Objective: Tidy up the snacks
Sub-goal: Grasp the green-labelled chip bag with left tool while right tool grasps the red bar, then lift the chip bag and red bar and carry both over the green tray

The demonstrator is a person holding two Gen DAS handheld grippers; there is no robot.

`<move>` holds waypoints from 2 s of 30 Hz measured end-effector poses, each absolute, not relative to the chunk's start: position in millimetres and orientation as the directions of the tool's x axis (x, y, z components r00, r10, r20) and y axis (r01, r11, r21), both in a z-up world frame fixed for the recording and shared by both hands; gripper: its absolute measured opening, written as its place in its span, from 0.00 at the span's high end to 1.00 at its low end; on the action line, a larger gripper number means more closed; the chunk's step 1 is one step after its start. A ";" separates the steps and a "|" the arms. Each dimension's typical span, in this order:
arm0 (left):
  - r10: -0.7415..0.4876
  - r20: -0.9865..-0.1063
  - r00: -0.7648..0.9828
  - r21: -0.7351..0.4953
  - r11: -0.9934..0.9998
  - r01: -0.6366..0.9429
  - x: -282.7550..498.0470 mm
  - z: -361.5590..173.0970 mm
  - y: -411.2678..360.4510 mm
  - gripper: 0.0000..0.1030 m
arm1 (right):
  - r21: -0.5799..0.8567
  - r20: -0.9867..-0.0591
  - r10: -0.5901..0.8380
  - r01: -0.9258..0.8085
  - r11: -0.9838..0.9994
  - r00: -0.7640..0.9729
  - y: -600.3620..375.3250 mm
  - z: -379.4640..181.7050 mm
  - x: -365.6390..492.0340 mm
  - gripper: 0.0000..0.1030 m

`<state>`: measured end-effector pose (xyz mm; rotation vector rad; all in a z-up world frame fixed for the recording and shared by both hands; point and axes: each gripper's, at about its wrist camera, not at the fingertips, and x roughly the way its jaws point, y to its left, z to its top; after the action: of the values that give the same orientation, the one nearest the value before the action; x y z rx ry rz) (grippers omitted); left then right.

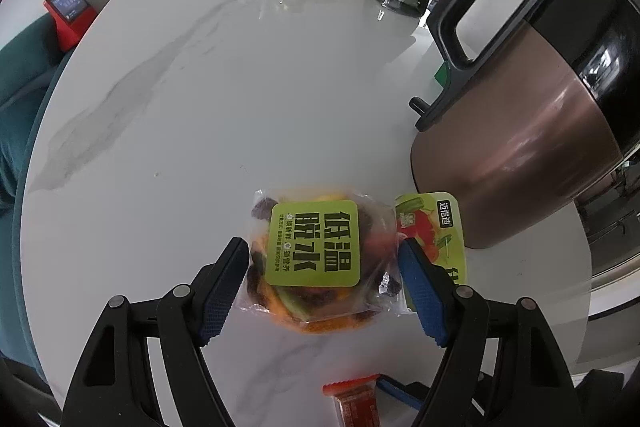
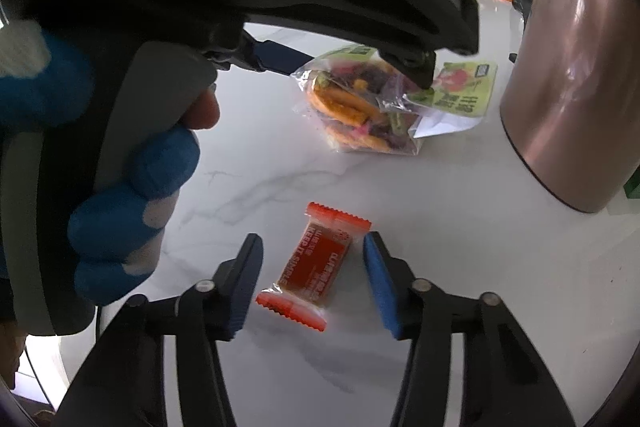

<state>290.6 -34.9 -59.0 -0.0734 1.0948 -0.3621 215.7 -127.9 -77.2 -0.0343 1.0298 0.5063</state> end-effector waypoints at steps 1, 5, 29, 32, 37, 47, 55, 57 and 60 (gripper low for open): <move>-0.317 -0.854 0.412 -0.225 0.940 0.258 289.1 -58.7 -36.4 0.33 | 0.202 -0.826 0.385 -0.423 0.883 0.411 -127.5 -77.1 215.5 0.37; -0.296 -0.849 0.437 -0.182 0.941 0.284 284.0 -57.8 -41.6 0.36 | 0.190 -0.826 0.385 -0.439 0.878 0.413 -125.3 -77.4 213.8 0.61; -0.297 -0.831 0.471 -0.176 0.942 0.284 277.3 -49.9 -35.0 0.54 | 0.218 -0.792 0.457 -0.511 0.832 0.406 -100.0 -59.4 177.1 0.70; -0.291 -0.830 0.475 -0.168 0.944 0.285 274.6 -49.1 -35.2 0.56 | 0.225 -0.786 0.465 -0.513 0.828 0.406 -101.3 -55.9 171.1 0.70; -0.284 -0.829 0.482 -0.165 0.947 0.274 270.8 -47.9 -34.2 0.59 | 0.232 -0.782 0.474 -0.516 0.824 0.404 -131.9 -59.0 196.8 0.70; -0.256 -0.825 0.505 -0.143 0.957 0.251 264.1 -46.3 -37.0 0.62 | 0.247 -0.772 0.491 -0.521 0.817 0.405 -145.9 -52.9 196.9 0.70; -0.223 -0.831 0.510 -0.121 0.967 0.226 260.6 -43.3 -35.9 0.63 | 0.253 -0.765 0.503 -0.529 0.810 0.402 -154.7 -51.6 196.8 0.70; -0.220 -0.831 0.512 -0.116 0.967 0.227 259.0 -42.3 -36.3 0.63 | 0.253 -0.764 0.505 -0.533 0.807 0.401 -156.6 -50.5 197.7 0.70; -0.215 -0.833 0.510 -0.111 0.967 0.228 255.7 -40.1 -35.9 0.63 | 0.258 -0.762 0.512 -0.539 0.802 0.397 -160.5 -47.9 198.7 0.70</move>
<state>255.7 -35.9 -40.1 0.0137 1.0011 -0.2667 198.7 -160.5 -47.9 -0.0317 0.9529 0.6658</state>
